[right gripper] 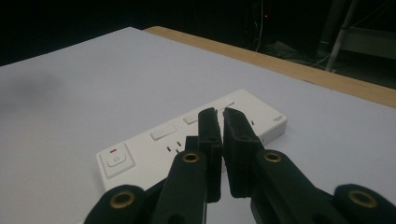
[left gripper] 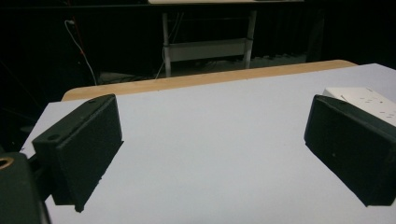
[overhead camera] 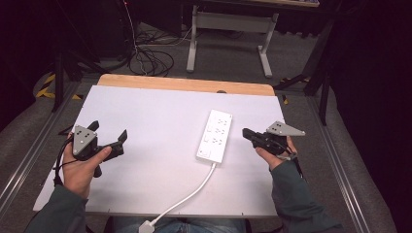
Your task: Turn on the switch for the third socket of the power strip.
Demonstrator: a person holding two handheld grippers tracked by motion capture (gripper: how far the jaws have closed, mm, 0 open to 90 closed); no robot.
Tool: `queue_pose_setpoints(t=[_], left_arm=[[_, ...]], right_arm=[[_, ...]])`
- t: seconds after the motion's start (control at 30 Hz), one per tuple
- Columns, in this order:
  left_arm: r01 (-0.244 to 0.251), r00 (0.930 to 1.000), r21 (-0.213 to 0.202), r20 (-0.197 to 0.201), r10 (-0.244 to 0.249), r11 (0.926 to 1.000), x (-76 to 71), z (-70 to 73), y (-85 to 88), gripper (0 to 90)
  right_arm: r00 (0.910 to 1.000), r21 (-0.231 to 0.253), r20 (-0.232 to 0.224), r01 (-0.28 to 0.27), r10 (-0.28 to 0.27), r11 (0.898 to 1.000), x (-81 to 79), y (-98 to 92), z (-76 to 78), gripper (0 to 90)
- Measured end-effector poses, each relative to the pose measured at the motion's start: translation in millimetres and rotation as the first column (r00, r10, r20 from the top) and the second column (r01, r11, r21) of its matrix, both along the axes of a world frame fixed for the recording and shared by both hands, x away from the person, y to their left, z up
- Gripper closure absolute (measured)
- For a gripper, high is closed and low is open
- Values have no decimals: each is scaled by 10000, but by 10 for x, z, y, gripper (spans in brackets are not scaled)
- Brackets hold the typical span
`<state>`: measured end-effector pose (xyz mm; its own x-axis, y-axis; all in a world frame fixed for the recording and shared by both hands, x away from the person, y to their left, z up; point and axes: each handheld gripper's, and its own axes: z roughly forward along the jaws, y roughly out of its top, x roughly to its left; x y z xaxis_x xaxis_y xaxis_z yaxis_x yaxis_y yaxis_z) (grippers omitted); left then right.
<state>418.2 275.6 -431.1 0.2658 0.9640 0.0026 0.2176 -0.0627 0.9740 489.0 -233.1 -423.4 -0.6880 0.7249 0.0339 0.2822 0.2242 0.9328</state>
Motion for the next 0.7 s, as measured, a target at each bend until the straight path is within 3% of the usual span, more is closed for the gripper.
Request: queue_pose_setpoints(t=[0.13,0.7], left_arm=[[-10,10000,-1,-3,10,10000,0,0,1,47],[-37,10000,-25,2,37,10000,-2,0,0,47]], right_arm=[[10000,19,23,-58,57,10000,-12,-17,-2,854],[9992,162,309,-240,235,9996,-70,-59,0,656]])
